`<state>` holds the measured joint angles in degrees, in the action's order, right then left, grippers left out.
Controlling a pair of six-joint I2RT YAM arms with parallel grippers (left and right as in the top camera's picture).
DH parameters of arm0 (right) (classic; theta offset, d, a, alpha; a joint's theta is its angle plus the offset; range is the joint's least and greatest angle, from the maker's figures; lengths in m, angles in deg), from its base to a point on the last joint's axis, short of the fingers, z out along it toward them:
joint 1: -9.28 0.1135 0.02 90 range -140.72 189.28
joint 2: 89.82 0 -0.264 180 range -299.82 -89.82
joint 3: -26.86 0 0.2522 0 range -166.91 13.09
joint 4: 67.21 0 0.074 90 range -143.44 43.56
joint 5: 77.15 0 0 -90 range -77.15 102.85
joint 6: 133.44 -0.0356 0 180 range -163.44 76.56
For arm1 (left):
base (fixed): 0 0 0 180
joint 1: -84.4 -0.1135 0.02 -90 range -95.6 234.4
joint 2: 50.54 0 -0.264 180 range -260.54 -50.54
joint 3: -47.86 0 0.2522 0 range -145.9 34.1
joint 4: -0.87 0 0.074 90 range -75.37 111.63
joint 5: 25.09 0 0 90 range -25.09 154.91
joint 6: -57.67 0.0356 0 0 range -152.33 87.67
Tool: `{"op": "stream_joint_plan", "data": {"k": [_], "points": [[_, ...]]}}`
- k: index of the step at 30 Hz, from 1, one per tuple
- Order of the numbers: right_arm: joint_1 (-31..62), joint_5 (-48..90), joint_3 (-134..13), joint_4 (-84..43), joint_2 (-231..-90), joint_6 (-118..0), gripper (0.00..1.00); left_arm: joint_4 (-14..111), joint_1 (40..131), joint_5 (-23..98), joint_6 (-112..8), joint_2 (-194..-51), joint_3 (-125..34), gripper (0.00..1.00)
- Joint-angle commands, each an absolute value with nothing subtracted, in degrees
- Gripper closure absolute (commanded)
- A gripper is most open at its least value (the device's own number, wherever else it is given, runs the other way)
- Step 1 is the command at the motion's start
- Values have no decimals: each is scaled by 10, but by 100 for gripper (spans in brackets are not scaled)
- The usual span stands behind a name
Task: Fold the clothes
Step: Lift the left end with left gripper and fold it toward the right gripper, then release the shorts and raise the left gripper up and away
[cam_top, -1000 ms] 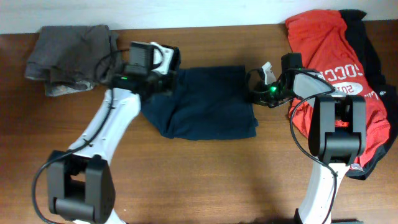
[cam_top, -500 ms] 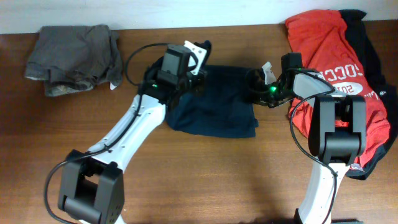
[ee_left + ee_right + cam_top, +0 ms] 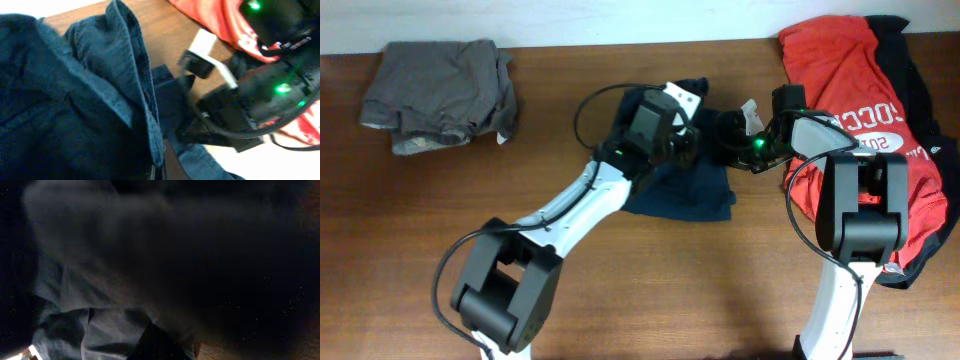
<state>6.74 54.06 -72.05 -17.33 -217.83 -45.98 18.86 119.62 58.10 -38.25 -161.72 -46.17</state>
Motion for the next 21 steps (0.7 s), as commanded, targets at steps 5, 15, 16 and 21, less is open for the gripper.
{"op": "stream_joint_plan", "data": {"k": [5, 15, 16, 21], "points": [[79, 451, -707, -173, -2225, -454, 96, 159, 1233, 573, -397, -1631, -472, 70], [78, 452, -707, -172, -2225, -454, 96, 196, 1234, 536, -422, -1623, -530, 1], [78, 452, -707, -171, -2225, -454, 96, 210, 1234, 536, -421, -1620, -543, 1], [63, 499, -710, -161, -2216, -454, 96, 313, 1228, 543, -401, -1598, -636, 1]]}}
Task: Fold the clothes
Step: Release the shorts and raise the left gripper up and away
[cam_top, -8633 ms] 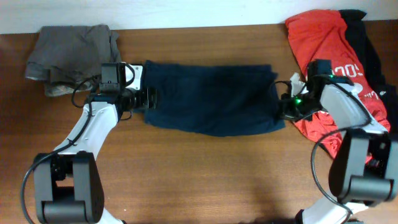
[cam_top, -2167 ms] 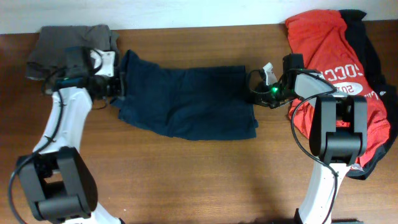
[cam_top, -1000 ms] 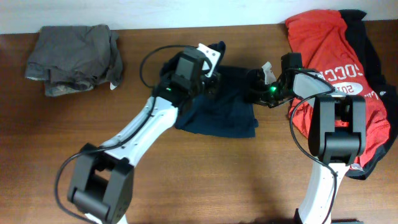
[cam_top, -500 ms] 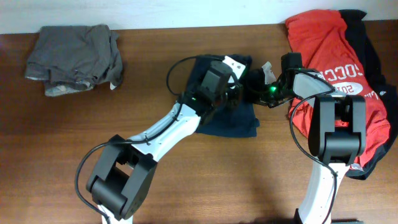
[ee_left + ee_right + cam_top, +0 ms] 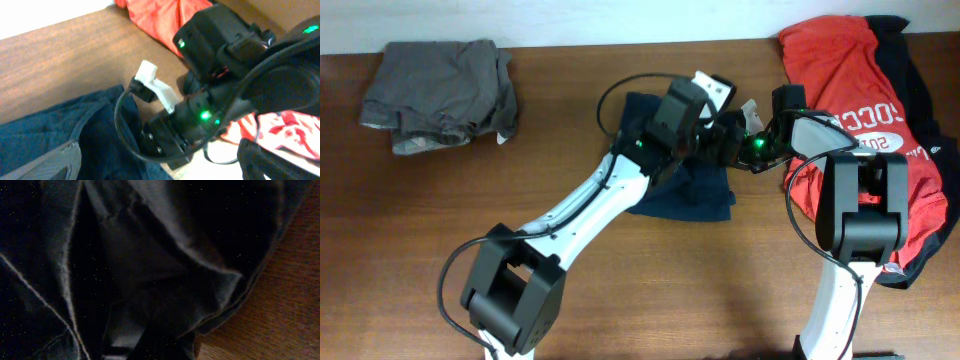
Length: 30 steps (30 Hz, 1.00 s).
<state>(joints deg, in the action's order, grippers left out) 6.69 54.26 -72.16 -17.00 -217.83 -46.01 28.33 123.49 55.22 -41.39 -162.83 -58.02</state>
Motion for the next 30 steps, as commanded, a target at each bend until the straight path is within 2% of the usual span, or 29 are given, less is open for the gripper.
{"op": "stream_joint_plan", "data": {"k": [1, 5, 6, 7, 10, 12, 16, 23, 30], "points": [[57, 516, -714, -156, -2212, -454, 96, 334, 1224, 543, -394, -1594, -656, 1], [30, 557, -740, -107, -2186, -449, 96, 412, 1188, 542, -391, -1581, -719, 1], [25, 562, -748, -90, -2177, -439, 93, 429, 1176, 542, -391, -1577, -729, 1], [21, 561, -757, -71, -2168, -435, 88, 446, 1162, 542, -391, -1574, -736, 1], [17, 562, -784, -14, -2144, -403, 56, 484, 1116, 542, -391, -1569, -739, 1], [19, 561, -800, 14, -2128, -391, 48, 505, 1089, 542, -391, -1569, -739, 1], [33, 560, -823, 38, -2101, -392, 38, 543, 1027, 542, -391, -1570, -739, 1], [78, 562, -830, 33, -2079, -394, 34, 585, 952, 542, -378, -1571, -739, 1], [143, 566, -836, -10, -2078, -411, 32, 608, 931, 542, -359, -1587, -738, 1]]}}
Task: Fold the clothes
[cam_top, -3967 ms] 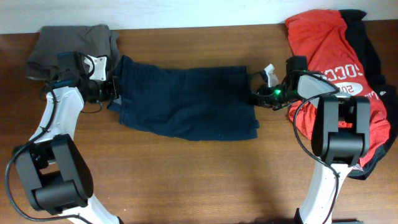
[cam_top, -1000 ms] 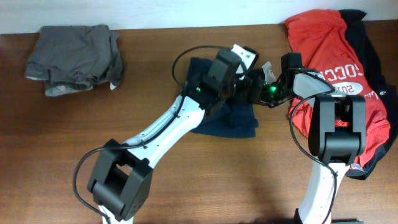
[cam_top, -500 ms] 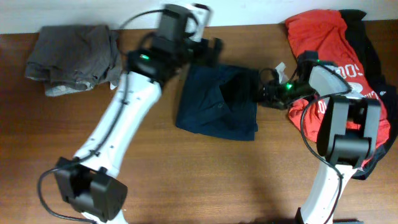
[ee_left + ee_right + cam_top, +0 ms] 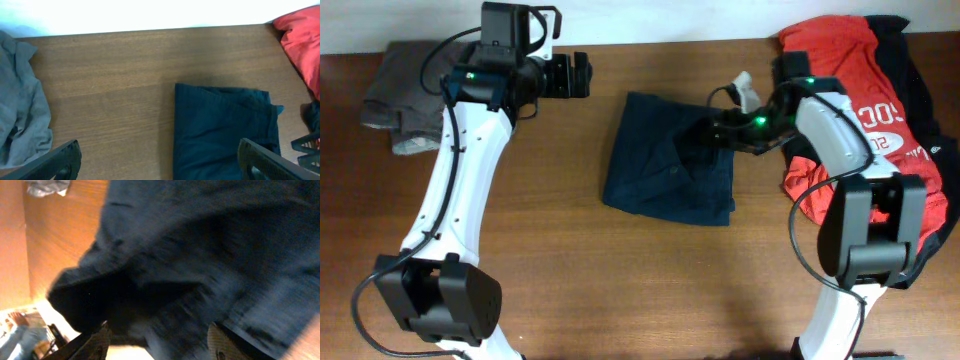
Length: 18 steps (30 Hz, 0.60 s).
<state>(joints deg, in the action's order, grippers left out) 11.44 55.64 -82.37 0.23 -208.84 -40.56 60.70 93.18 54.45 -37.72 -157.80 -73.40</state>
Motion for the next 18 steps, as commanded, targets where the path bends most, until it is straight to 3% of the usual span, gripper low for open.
{"op": "stream_joint_plan", "data": {"k": [1, 18], "points": [[152, 566, -837, -16, -2078, -412, 32, 608, 931, 542, -359, -1589, -738, 1], [197, 586, -845, -38, -2078, -411, 32, 602, 931, 544, -357, -1592, -738, 1]]}}
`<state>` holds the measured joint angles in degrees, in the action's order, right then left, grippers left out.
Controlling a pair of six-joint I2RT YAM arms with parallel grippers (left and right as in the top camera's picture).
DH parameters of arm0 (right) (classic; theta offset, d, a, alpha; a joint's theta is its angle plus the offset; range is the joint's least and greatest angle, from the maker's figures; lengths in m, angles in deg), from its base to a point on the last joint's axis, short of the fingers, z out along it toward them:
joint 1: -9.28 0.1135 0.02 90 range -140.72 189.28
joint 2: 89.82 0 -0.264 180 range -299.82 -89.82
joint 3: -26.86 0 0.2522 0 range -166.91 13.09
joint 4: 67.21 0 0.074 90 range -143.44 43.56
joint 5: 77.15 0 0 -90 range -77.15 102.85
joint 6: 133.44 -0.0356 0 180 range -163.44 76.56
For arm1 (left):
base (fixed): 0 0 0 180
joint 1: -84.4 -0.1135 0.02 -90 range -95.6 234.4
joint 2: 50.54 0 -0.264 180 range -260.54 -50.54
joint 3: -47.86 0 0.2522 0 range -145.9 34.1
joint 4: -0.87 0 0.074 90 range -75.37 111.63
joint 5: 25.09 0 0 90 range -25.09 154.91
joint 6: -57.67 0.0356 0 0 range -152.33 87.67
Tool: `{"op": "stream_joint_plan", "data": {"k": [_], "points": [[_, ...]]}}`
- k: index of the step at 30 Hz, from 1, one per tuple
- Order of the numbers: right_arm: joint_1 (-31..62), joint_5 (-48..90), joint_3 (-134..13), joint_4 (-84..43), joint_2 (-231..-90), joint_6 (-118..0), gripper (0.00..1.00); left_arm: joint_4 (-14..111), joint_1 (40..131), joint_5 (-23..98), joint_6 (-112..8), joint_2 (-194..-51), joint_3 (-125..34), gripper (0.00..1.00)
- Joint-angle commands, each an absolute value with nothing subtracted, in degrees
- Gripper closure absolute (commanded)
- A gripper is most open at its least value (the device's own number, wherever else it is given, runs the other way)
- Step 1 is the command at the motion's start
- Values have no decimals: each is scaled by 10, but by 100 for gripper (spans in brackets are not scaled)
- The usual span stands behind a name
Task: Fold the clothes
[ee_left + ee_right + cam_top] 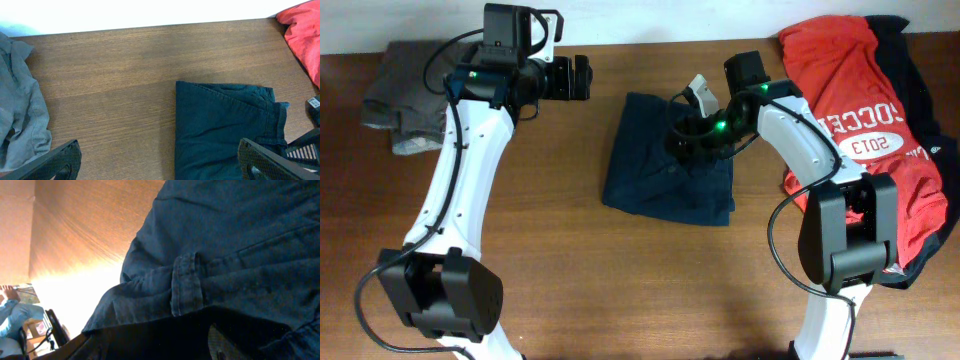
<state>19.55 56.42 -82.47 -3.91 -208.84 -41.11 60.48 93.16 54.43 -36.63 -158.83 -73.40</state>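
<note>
A dark navy garment (668,165) lies folded into a rough rectangle at the table's middle; the left wrist view shows it (220,125) lower right. My right gripper (682,138) rests low on its upper part, jaws open, with denim and a belt loop (187,284) close in front and dark cloth between the fingers (221,342). My left gripper (582,78) hangs open and empty above bare wood to the garment's upper left, its fingertips (57,160) spread wide.
A crumpled grey garment (435,90) lies at the far left back. A red and black shirt (865,110) is spread along the right side. The table's back edge (150,22) meets a white wall. Bare wood (620,280) fills the front.
My right gripper has moved left, from the navy garment's right edge onto its upper middle. The left arm and the garment's outline look unchanged.
Both grippers were bunched together at the navy garment's upper right corner, the left one close on the cloth. Then the left gripper stood open over the right one. Later it was far off to the upper left, the garment lying flat; the right gripper stayed on it.
</note>
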Motion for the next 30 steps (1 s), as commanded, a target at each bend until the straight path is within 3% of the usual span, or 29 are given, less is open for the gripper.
{"op": "stream_joint_plan", "data": {"k": [1, 12, 23, 25, 30], "points": [[194, 586, -851, -34, -2078, -411, 32, 602, 931, 545, -357, -1592, -738, 1], [180, 557, -923, -2, -2078, -442, 27, 590, 931, 547, -355, -1592, -738, 1], [224, 414, -922, 27, -2085, -502, 27, 587, 931, 547, -355, -1592, -738, 1], [232, 399, -922, 24, -2088, -513, 31, 588, 931, 547, -355, -1592, -738, 1], [251, 361, -922, 19, -2102, -534, 55, 589, 931, 547, -355, -1592, -738, 1]]}}
